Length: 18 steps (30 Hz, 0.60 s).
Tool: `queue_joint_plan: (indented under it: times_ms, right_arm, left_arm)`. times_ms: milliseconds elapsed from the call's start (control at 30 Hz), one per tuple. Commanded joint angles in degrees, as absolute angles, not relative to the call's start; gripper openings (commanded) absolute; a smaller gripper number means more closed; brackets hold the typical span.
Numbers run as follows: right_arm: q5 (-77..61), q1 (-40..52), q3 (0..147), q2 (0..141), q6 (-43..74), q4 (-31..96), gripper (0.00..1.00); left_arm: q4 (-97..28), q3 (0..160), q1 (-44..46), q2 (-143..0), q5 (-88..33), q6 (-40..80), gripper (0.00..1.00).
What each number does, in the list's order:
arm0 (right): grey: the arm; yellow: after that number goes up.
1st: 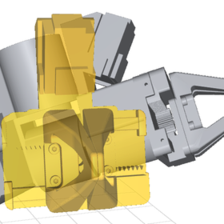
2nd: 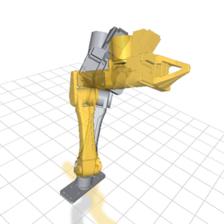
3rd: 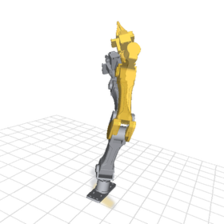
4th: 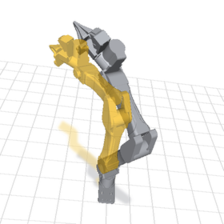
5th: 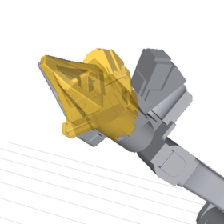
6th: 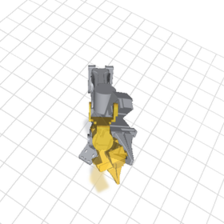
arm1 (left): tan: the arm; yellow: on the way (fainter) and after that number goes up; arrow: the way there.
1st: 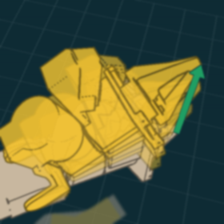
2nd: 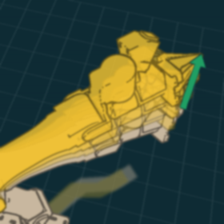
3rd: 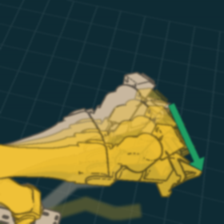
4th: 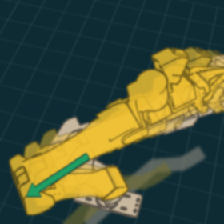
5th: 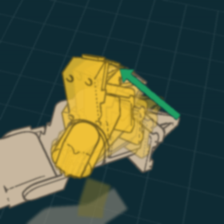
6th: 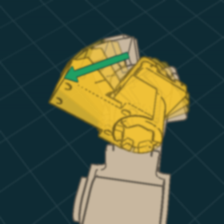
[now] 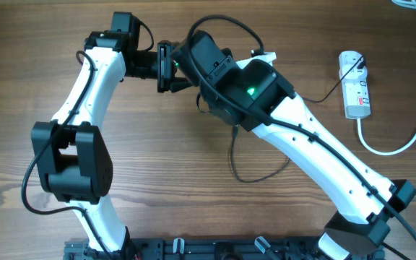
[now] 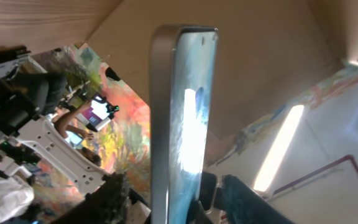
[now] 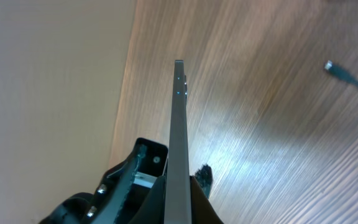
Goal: Plug charger to phone and switch on socket
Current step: 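Rotate the phone with both grippers, bottom port facing down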
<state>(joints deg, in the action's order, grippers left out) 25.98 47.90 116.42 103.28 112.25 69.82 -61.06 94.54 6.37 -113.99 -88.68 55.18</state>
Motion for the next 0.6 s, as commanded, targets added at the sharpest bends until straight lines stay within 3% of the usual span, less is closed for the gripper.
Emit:
queue_joint_plan:
  times_ms: [0,367,567]
  right_arm:
    - [23.2,47.9,117.6,101.9,118.7,69.5,0.05]
    - [22.8,47.9,117.6,101.9,118.7,67.7,0.05]
    - [22.8,47.9,117.6,101.9,118.7,67.7,0.05]
  left_arm:
    - [-61.1,94.6,6.6,-112.4,-90.3,56.2,0.43]
    - [-61.0,94.6,6.6,-112.4,-90.3,56.2,0.39]
    - [-61.0,94.6,6.6,-112.4,-90.3,56.2,0.27]
